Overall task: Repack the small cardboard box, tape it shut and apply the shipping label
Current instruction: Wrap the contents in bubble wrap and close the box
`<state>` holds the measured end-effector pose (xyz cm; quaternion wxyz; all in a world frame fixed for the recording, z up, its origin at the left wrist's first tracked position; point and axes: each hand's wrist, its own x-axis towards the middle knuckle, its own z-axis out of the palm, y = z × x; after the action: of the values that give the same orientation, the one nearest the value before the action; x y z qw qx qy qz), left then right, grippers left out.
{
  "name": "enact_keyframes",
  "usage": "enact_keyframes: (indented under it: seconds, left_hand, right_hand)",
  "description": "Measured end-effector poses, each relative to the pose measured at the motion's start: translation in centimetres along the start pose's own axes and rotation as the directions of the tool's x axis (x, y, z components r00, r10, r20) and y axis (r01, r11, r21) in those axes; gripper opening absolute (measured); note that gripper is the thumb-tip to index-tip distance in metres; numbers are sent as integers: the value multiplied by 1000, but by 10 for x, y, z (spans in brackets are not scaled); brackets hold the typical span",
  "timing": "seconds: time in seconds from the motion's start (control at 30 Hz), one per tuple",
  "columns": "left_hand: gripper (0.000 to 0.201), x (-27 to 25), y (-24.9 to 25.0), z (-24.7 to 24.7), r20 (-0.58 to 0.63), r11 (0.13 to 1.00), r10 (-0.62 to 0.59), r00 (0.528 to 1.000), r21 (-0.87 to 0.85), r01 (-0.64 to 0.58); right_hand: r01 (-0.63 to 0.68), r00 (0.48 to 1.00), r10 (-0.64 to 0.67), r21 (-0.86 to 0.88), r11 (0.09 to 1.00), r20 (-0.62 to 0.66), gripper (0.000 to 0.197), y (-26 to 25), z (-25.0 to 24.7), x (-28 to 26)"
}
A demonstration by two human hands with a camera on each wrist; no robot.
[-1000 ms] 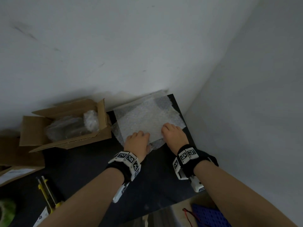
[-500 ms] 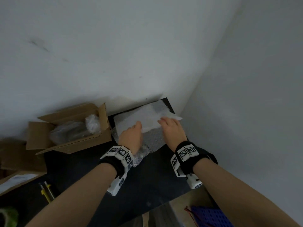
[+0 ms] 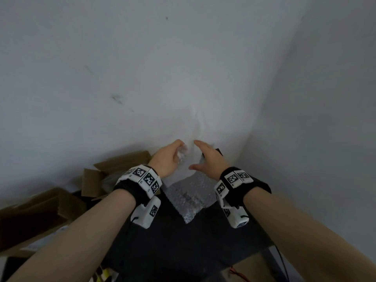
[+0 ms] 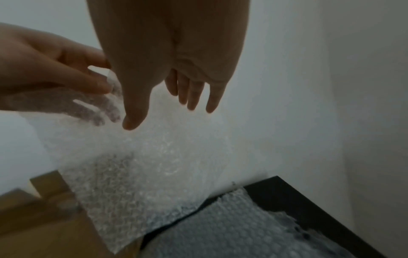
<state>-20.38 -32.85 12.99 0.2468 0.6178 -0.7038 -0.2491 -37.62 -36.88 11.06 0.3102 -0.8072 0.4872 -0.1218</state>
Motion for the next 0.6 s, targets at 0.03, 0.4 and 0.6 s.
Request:
enact_keyframes:
  seconds: [0.03, 0.4, 0.6]
  left_hand:
    - [27, 0, 2, -8, 3, 1000, 22, 1000, 12, -22]
    - [27, -10, 6, -71, -210, 995, 97, 973, -17, -103]
    - [91, -27, -12, -82, -356, 972, -126, 926, -232, 43]
  right_hand:
    - [-3, 1000, 3, 28, 1000, 2, 83, -5, -1, 3]
    - [43, 998, -24, 325, 945, -60, 16, -51, -7, 24]
    - [31, 999, -10, 593, 804, -39, 18, -71, -23, 18]
